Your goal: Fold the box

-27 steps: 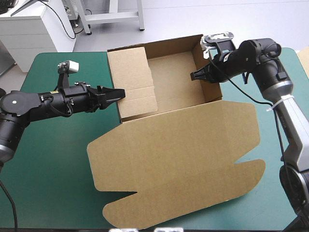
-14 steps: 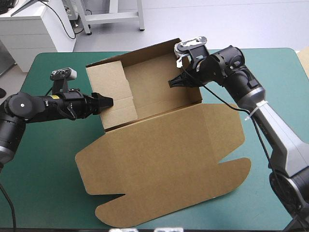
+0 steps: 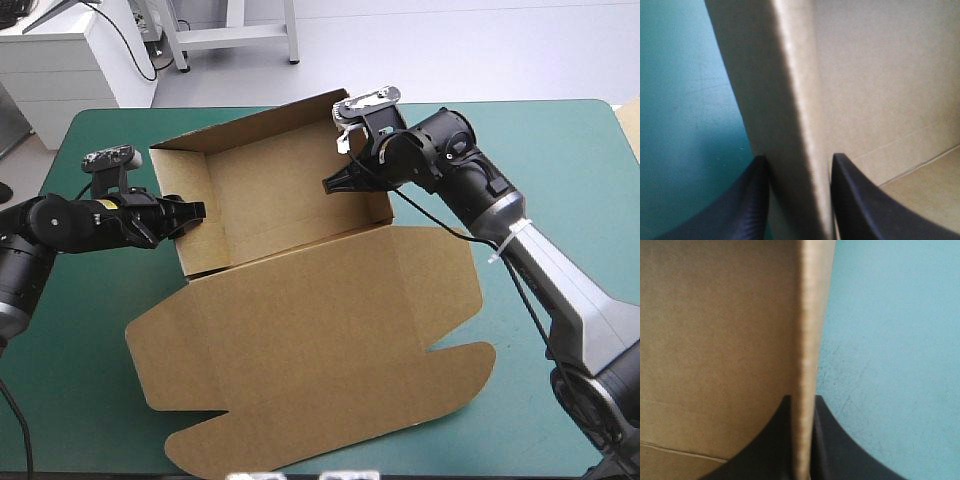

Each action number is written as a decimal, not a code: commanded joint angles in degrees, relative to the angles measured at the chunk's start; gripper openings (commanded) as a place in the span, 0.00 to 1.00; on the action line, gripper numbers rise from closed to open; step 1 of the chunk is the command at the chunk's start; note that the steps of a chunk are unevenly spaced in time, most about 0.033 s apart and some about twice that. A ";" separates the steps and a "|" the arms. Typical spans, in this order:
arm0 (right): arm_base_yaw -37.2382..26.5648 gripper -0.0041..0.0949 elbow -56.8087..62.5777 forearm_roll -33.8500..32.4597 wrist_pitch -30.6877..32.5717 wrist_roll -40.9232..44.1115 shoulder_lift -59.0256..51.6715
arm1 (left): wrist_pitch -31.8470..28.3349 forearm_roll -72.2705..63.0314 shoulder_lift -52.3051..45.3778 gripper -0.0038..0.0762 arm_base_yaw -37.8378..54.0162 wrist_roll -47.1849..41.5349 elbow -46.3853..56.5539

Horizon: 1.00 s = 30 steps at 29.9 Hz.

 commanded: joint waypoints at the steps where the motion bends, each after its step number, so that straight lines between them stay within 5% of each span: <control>1: 1.52 0.03 -1.98 8.13 -3.64 -1.10 -3.26 | -4.07 -1.31 -1.26 0.20 -0.70 -0.84 -1.56; 3: 1.52 0.03 -1.98 7.87 -2.35 -1.51 -3.26 | -4.07 -0.28 -1.26 0.04 -0.70 -0.21 -1.56; 17: 1.25 0.03 -1.98 -8.13 10.67 -1.49 -3.26 | -1.39 0.28 0.94 0.04 -0.70 -0.66 -6.77; 30: -9.34 0.03 -1.98 7.35 11.45 -2.61 -1.44 | 2.46 10.99 16.44 0.04 -11.23 -6.73 -21.72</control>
